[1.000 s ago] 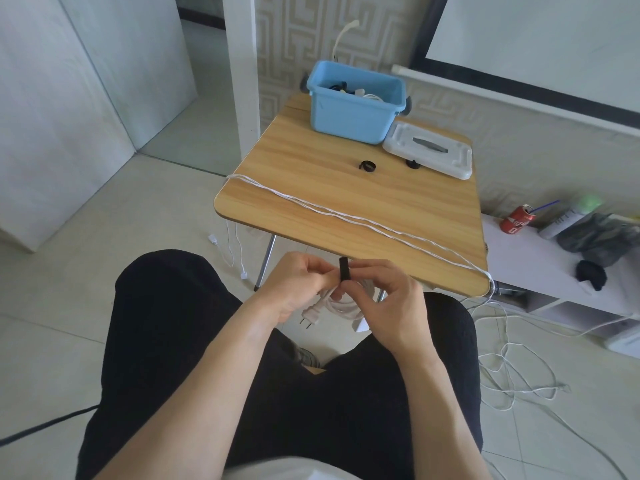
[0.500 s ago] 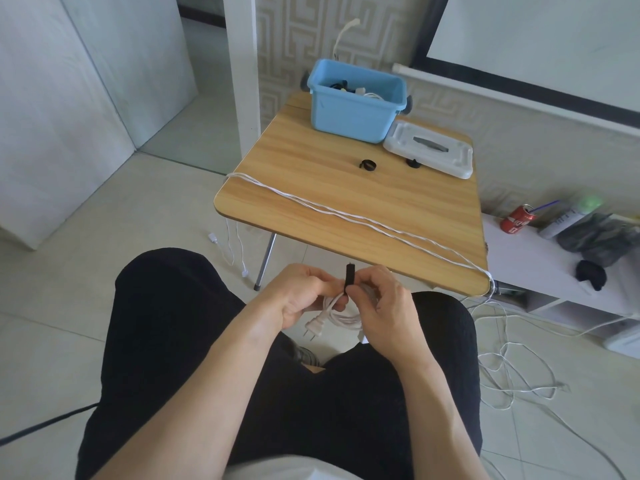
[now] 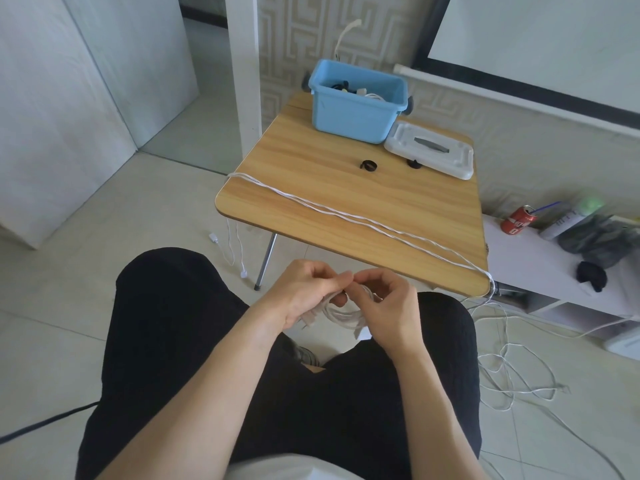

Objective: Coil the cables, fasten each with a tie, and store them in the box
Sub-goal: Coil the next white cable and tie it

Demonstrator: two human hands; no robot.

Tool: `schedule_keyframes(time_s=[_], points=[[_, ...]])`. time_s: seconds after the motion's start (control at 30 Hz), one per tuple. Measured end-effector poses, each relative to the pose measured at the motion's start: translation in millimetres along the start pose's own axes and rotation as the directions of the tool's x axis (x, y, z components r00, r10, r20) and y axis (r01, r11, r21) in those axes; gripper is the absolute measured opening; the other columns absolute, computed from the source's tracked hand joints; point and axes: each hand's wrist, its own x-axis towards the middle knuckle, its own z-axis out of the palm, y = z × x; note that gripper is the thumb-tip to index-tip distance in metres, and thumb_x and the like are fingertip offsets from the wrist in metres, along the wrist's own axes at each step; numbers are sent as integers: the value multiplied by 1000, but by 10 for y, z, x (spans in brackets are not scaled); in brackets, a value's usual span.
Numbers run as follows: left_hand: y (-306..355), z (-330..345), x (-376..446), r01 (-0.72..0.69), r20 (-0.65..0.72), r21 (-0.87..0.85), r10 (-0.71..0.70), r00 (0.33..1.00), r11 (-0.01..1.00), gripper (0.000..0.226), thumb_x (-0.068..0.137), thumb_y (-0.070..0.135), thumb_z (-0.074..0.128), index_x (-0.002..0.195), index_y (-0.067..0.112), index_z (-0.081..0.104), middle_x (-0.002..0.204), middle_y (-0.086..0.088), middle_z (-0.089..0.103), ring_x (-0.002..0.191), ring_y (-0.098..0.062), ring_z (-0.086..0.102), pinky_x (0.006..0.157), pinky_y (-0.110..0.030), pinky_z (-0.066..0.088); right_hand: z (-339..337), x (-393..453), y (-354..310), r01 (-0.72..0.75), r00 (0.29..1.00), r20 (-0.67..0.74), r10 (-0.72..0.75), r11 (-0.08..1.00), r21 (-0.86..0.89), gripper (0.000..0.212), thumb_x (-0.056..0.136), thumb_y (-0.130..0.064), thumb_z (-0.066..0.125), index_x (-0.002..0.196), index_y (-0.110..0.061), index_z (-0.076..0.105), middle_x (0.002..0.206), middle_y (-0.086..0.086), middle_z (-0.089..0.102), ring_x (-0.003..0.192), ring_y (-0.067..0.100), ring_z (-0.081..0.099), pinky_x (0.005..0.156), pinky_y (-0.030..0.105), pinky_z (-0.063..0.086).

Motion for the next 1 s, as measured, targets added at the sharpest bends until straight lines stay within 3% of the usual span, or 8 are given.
schedule_keyframes(time_s=[0.17, 0.33, 0.4, 0.5, 0.57, 0.8, 0.93, 1.0], points=[[-11, -17, 44, 12, -60, -47, -15, 998, 999, 23, 85, 16, 77, 64, 14, 67, 59, 1, 65, 68, -14, 63, 71, -25, 46, -24, -22, 5, 32, 990, 136, -26, 999, -41, 12, 91, -22, 73, 100, -30, 75, 84, -13, 77, 84, 9, 73, 82, 37, 60], [-27, -5, 68, 71, -85, -189, -88, 992, 979, 20, 82, 25, 77, 75, 7, 72, 76, -13, 71, 77, -26, 64, 79, -39, 43, 19, -49, -14, 71, 996, 53, -73, 997, 30, 19, 87, -12, 77, 97, -28, 78, 84, -13, 78, 82, 8, 74, 79, 27, 59], [-36, -1, 92, 86, -69, -190, -101, 993, 978, 23, 85, 28, 76, 74, 8, 71, 72, -10, 70, 71, -21, 64, 74, -34, 43, 24, -48, -2, 80, 997, 2, -80, 995, 52, 20, 84, -11, 80, 95, -28, 79, 85, -15, 78, 85, 4, 73, 79, 23, 58], [-7, 35, 88, 132, -10, -282, -140, 990, 950, 13, 89, 17, 73, 89, 6, 68, 66, -7, 68, 54, -13, 62, 52, -22, 45, 8, -47, 15, 102, 995, -20, -101, 993, 58, 21, 82, -8, 82, 94, -24, 79, 86, -15, 78, 86, 4, 73, 79, 21, 58], [-13, 54, 93, 123, -18, -323, -136, 991, 939, 12, 89, 13, 73, 94, 6, 65, 68, -8, 68, 55, -15, 63, 50, -21, 47, 11, -44, 15, 111, 993, -33, -109, 992, 53, 20, 81, -7, 82, 92, -24, 79, 85, -15, 77, 86, 5, 74, 80, 22, 58], [-29, -58, 162, 34, 31, 133, -38, 999, 991, 40, 93, 49, 64, 73, 16, 74, 69, 0, 73, 78, -13, 68, 96, -35, 44, 73, 6, 62, 55, 992, -118, -52, 998, 27, 17, 81, -17, 84, 87, -32, 76, 83, -20, 75, 85, -5, 69, 71, 5, 49], [-7, -69, 255, 67, 74, 296, -93, 993, 953, 50, 101, 52, 46, 81, 15, 73, 72, 3, 73, 91, -19, 68, 91, -33, 44, 106, 101, 77, 23, 995, -97, -22, 1000, 7, 14, 79, -18, 85, 86, -26, 77, 81, -15, 75, 81, -3, 69, 68, 6, 49], [-9, -49, 315, 82, 96, 287, -114, 989, 955, 53, 103, 52, 43, 93, 9, 73, 75, 1, 73, 86, -21, 68, 91, -37, 48, 110, 162, 71, 28, 996, -89, -26, 999, 22, 12, 79, -16, 85, 85, -24, 78, 78, -12, 76, 75, 0, 69, 65, 9, 49]])
